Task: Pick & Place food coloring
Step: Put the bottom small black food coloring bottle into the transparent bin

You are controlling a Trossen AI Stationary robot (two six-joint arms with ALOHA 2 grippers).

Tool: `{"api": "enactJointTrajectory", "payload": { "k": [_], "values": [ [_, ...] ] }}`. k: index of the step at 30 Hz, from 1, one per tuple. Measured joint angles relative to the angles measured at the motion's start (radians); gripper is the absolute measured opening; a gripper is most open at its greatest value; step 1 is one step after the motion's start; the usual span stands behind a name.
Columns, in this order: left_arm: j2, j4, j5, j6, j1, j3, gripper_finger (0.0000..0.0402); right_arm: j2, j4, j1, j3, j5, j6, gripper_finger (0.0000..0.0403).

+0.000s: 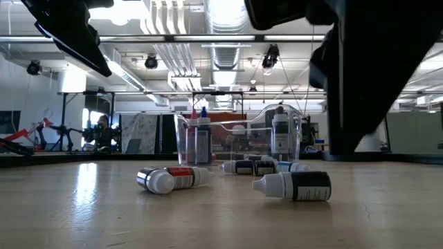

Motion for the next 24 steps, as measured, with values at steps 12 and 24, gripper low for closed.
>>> {"api": "enactJointTrajectory", "payload": {
  "k": [12, 24],
  "values": [
    [0.000, 0.000, 0.000, -0.002, 0.000, 0.000, 0.0165, 0.045, -0.005, -0.031, -0.003, 0.062, -0.154, 0.0278],
    [0.000, 0.000, 0.000, -0.055, 0.000, 0.000, 0.0165, 0.026, -0.016, -0.068, -0.003, 0.065, 0.008, 0.0264]
  ]
}}
